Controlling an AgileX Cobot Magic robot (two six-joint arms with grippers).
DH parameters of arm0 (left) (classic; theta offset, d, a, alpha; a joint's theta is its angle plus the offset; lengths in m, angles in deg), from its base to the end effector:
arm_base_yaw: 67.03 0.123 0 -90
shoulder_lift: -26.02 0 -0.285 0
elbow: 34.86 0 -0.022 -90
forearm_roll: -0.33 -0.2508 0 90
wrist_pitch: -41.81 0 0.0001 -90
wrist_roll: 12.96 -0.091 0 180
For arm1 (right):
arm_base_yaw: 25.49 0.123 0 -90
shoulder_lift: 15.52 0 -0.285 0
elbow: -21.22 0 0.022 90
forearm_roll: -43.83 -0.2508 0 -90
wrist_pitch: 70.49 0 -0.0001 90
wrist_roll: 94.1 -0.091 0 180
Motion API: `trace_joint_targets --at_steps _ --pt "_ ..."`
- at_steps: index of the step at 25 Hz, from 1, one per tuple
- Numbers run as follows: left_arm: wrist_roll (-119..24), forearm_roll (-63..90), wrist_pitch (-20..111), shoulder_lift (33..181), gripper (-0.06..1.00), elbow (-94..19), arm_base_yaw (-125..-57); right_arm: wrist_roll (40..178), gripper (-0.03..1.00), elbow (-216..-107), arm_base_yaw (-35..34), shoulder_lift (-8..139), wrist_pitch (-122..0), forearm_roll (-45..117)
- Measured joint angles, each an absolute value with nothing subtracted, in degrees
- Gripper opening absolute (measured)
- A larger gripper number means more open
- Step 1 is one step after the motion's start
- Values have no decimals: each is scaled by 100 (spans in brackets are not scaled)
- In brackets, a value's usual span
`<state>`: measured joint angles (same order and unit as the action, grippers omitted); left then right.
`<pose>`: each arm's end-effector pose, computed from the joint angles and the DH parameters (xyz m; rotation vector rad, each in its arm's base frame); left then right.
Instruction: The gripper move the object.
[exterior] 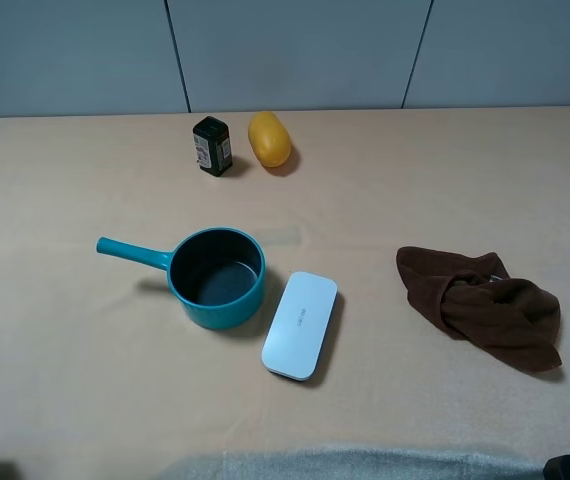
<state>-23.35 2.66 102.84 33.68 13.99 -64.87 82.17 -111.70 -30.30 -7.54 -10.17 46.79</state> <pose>-0.0047 -0.0034 0.2756 0.1492 2.0465 0.0875 -0.0074 -0.0035 0.2852 0.1527 2.0077 -0.0735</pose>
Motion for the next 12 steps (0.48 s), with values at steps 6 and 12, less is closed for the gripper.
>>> trace_joint_targets --at_steps 6,12 --pt "-2335 266 10284 3368 96 1399 -6487 8217 69 -10984 -3030 -809 -1147 4679" --pt "-2335 266 10284 3368 96 1399 -6487 8217 69 -10984 -3030 -809 -1160 4679"
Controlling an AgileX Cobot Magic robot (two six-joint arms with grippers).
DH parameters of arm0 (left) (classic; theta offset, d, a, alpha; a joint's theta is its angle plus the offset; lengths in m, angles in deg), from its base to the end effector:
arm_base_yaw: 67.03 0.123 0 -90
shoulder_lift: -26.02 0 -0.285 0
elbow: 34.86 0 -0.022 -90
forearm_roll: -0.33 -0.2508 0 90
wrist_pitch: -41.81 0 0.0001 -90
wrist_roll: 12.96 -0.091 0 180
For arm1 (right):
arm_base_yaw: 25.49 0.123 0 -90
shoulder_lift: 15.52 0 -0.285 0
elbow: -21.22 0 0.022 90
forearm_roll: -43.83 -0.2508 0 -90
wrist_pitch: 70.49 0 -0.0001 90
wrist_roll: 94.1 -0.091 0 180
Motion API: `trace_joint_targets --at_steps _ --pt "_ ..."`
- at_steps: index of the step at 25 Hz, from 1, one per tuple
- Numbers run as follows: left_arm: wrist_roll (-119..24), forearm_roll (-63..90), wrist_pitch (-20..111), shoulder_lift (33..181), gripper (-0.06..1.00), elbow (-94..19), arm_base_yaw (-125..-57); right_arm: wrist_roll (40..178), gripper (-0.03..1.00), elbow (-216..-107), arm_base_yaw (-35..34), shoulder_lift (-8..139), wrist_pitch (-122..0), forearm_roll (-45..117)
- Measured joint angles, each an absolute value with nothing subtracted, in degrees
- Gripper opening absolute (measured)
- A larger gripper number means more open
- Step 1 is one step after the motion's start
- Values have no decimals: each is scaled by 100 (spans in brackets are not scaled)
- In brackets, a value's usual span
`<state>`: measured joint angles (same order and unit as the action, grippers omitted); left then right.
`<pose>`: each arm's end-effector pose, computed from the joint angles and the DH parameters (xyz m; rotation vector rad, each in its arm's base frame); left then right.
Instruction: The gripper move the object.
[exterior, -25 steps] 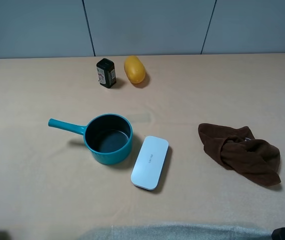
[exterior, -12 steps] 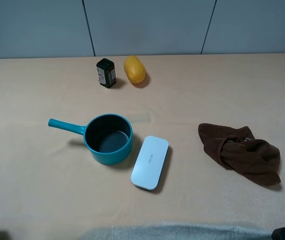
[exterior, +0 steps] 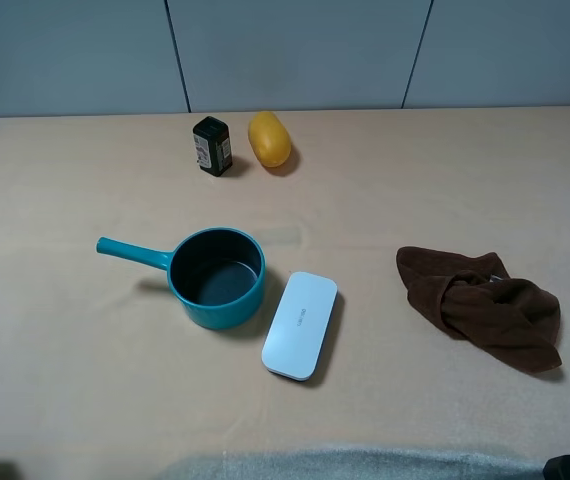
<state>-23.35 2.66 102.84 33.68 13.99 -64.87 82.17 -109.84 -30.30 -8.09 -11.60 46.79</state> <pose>-0.0047 -0.0034 0.2756 0.1492 2.0465 0.0875 -0.0041 -0.0037 0.2782 0.1511 2.0057 -0.0735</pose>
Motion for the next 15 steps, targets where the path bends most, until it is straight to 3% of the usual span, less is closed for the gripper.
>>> trace_joint_targets --at_steps 15 --pt "-2335 266 10284 3368 96 1399 -6487 8217 69 -10978 -3030 -809 -1160 4679"
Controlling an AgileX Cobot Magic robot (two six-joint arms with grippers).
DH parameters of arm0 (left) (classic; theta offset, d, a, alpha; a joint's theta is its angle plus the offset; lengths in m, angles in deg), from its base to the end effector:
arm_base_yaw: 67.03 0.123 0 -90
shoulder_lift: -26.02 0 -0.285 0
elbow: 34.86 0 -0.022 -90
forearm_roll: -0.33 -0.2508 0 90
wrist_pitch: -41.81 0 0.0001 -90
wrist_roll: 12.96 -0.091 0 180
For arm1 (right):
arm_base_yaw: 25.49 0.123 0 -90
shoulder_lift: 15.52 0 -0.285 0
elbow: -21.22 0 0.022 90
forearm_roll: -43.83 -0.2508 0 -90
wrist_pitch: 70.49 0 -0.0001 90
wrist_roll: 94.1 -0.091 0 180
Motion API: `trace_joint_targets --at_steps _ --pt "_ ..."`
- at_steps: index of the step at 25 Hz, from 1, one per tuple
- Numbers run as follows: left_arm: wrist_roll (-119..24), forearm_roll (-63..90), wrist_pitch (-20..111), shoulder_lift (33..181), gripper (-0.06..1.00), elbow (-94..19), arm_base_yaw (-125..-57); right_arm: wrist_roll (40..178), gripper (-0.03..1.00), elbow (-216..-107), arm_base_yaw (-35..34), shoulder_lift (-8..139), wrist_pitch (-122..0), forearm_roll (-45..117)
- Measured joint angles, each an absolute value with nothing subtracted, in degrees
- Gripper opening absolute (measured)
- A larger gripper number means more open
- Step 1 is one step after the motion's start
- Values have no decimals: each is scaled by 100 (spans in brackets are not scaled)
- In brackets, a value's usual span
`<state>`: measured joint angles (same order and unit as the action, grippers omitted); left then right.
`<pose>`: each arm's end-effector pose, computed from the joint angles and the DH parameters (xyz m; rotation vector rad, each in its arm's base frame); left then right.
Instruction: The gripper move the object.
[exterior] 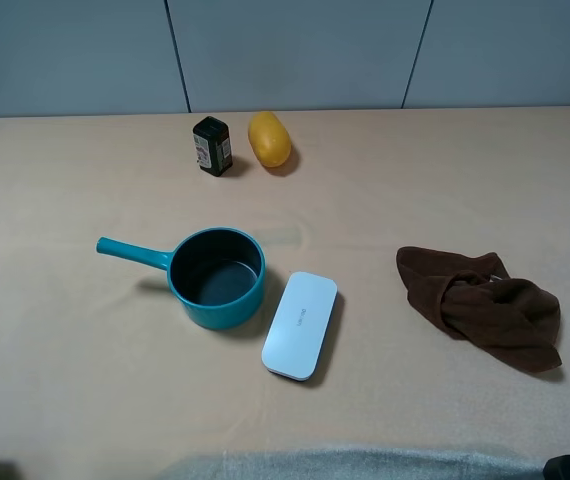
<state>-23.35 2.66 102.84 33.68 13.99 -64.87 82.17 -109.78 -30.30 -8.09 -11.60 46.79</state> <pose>-0.0047 -0.0034 0.2756 0.1492 2.0465 0.0875 -0.0040 -0.0037 0.2779 0.1512 2.0067 -0.0735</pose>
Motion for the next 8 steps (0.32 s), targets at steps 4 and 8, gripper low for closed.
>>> trace_joint_targets --at_steps 4,8 --pt "-2335 266 10284 3368 96 1399 -6487 8217 69 -10978 -3030 -809 -1160 4679" --pt "-2335 266 10284 3368 96 1399 -6487 8217 69 -10978 -3030 -809 -1160 4679"
